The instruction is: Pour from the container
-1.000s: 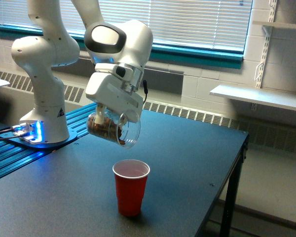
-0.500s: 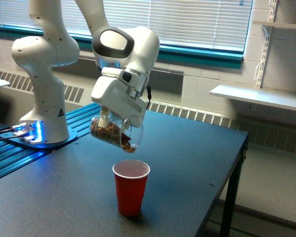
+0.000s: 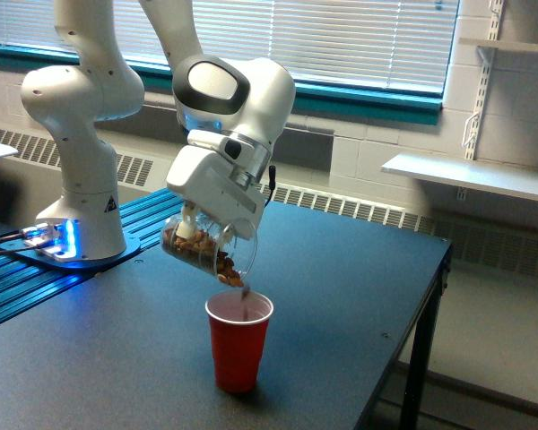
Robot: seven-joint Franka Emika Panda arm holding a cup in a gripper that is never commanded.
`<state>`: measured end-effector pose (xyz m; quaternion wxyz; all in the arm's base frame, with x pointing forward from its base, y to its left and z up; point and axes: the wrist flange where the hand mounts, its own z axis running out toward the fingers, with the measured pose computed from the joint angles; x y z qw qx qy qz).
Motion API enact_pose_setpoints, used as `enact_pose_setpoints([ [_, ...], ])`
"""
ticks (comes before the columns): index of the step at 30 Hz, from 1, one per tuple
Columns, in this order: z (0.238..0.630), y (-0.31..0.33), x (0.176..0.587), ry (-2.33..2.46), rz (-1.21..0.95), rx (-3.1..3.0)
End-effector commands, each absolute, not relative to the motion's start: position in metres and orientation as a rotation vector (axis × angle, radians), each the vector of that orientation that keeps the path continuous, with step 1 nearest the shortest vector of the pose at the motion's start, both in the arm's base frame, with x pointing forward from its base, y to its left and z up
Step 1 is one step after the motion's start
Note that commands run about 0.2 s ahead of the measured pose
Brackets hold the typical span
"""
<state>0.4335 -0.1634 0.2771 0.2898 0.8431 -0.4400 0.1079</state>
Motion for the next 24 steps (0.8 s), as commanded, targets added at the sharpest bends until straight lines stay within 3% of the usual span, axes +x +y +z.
enact_pose_setpoints([
  [1, 0.279, -0.161, 0.44, -1.167, 0.299, 2.236],
  [24, 0.271, -0.154, 0.452, -1.1, 0.239, 2.228],
])
